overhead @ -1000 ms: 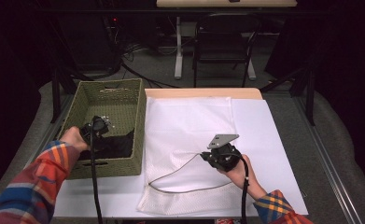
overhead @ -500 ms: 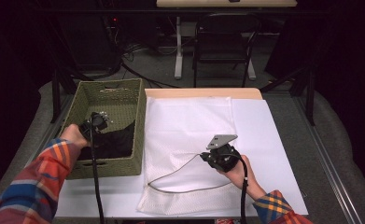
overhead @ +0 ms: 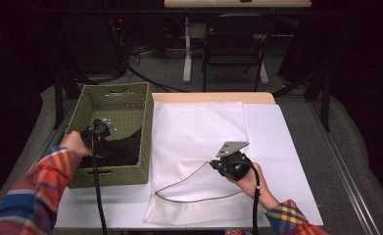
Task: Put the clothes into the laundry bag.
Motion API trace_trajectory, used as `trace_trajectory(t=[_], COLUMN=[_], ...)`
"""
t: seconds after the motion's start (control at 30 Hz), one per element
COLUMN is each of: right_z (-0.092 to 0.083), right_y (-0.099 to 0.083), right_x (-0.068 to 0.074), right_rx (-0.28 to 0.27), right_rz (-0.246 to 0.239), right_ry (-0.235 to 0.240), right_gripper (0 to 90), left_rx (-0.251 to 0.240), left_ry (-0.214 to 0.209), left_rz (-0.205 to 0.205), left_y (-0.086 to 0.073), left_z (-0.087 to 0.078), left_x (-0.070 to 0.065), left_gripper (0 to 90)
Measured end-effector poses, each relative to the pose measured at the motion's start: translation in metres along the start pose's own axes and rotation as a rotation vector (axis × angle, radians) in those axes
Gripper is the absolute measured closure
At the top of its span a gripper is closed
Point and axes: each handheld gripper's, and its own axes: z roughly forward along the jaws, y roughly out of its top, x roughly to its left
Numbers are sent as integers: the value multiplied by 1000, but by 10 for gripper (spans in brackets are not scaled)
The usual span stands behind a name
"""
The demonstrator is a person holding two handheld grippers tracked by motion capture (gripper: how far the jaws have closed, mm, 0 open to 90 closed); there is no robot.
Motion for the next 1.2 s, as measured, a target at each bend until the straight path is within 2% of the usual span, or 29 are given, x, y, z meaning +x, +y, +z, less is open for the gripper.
trace_trajectory(t=[0.3,0.37,0.47,0.63,0.83,1.03,1.13,1.2], right_z=[1,1,1,1,2,1,1,1], right_y=[0,0,1,0,0,1,1,2], right_x=[1,1,1,0,1,1,1,2], right_rx=[2,0,2,0,6,2,-1,0], right_rz=[-1,0,-1,-5,-2,-9,-10,-9], right_ry=[2,2,2,2,7,7,6,5], right_gripper=[881,881,881,881,881,881,881,881], left_rx=[20,41,42,60,70,91,84,73], left_ry=[24,28,26,29,31,21,8,1], left_rz=[-6,0,-2,21,34,62,64,62], left_y=[-1,0,1,3,4,6,4,2], left_z=[8,11,14,20,21,24,23,23], left_x=[2,3,4,5,5,3,3,3], left_gripper=[159,156,157,186,254,427,532,571])
